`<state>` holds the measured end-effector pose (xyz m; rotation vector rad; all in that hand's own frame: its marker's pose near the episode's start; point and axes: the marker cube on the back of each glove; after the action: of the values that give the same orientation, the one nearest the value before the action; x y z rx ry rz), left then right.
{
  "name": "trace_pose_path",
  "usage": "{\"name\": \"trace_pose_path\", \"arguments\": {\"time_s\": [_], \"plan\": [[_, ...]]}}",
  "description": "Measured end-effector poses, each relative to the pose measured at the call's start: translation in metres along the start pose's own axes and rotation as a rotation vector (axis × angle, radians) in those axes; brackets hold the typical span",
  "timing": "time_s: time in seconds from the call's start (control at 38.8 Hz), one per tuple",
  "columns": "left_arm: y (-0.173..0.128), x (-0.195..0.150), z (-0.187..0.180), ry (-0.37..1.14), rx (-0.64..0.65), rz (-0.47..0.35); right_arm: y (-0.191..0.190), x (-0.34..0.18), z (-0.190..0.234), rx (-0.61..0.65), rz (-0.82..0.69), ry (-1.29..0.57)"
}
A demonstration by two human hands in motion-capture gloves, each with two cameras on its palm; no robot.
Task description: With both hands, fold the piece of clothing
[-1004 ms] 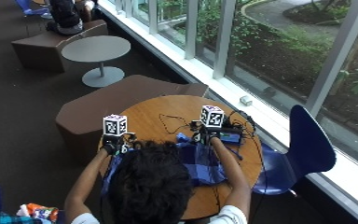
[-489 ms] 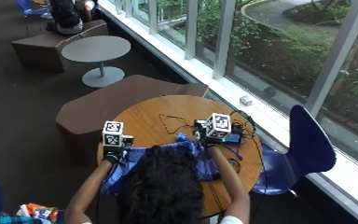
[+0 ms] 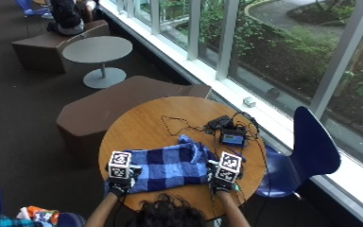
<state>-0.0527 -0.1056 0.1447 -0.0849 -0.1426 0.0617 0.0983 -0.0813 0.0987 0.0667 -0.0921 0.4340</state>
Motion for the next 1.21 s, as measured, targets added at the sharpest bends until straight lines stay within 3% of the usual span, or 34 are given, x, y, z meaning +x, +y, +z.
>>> {"name": "trace_pose_path", "arguments": {"time_s": [0.15,0.33,0.41,0.62,0.7,0.77,0.85,0.98,1.21], "plan": [[0.0,-0.009,0.015,0.14,-0.151,0.008,0.006,0.005,0.024,0.043,-0.023,0.047],[-0.002,-0.009,0.021,0.221,-0.155,0.054,0.025,0.009,0.021,0.26,-0.141,0.114],[-0.003,-0.002,0.023,0.216,-0.149,0.07,0.024,0.028,0.01,0.258,-0.149,0.06],[-0.005,0.047,0.009,0.242,-0.148,0.147,0.013,0.075,-0.087,-0.144,-0.018,-0.647],[-0.001,0.067,-0.005,0.226,-0.168,0.179,-0.004,0.076,-0.109,-0.179,0.023,-0.868],[-0.002,0.076,-0.009,0.226,-0.184,0.213,-0.018,0.064,-0.122,-0.17,0.024,-0.968],[0.005,0.064,-0.022,0.255,-0.148,0.193,-0.021,0.025,-0.136,-0.17,-0.069,-0.93],[0.017,0.021,-0.048,0.35,-0.006,0.133,0.003,-0.086,-0.158,-0.206,-0.36,-0.736],[0.066,-0.049,-0.07,0.444,0.136,-0.022,0.029,-0.266,-0.1,-0.42,-0.725,-0.325]]}}
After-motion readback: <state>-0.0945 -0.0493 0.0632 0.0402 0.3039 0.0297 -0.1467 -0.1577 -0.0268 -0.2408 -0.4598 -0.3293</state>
